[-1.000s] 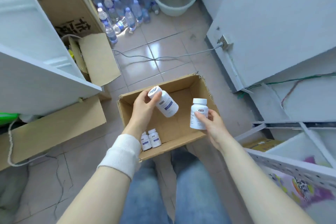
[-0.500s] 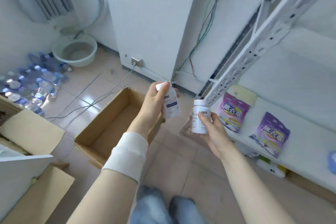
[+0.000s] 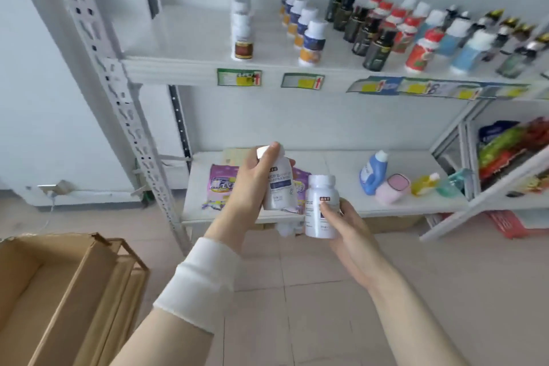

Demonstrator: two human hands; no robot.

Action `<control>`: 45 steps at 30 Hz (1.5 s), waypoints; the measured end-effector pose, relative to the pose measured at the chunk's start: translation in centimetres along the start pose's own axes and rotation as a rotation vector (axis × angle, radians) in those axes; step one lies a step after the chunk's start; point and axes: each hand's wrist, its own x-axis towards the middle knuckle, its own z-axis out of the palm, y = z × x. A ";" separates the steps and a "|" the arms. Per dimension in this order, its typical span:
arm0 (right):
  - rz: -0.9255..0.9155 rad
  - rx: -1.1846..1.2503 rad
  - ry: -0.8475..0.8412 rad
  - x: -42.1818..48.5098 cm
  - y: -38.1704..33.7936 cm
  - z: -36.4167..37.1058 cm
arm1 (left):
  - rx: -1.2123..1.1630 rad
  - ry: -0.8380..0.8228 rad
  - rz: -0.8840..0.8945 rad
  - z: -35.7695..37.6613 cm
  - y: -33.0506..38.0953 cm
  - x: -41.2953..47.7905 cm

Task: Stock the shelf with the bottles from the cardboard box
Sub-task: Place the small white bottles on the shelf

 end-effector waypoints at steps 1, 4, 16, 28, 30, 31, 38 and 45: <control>-0.016 -0.002 0.041 -0.8 -0.6 -2.7 | 0.003 -0.020 0.000 3.0 -0.2 -0.1; -0.070 0.007 0.138 -2.5 -2.5 -9.9 | 0.011 -0.087 0.011 10.9 -0.2 0.3; -0.275 0.039 0.358 -0.5 -13.0 -30.4 | 0.181 -0.408 0.147 35.5 -0.8 8.6; -0.373 0.038 0.451 10.9 -25.8 -47.6 | 0.165 -0.541 0.183 54.8 0.5 23.0; -0.375 0.031 0.453 12.5 -27.3 -50.4 | 0.168 -0.552 0.185 57.7 0.5 24.9; -0.377 0.017 0.463 13.2 -28.0 -51.8 | 0.180 -0.556 0.196 59.2 0.5 26.0; -0.443 -0.088 0.427 18.6 -34.4 -63.6 | 0.295 -0.556 0.295 70.4 0.3 33.3; -0.461 -0.211 0.305 24.3 -42.0 -75.0 | 0.451 -0.494 0.392 81.7 0.5 39.8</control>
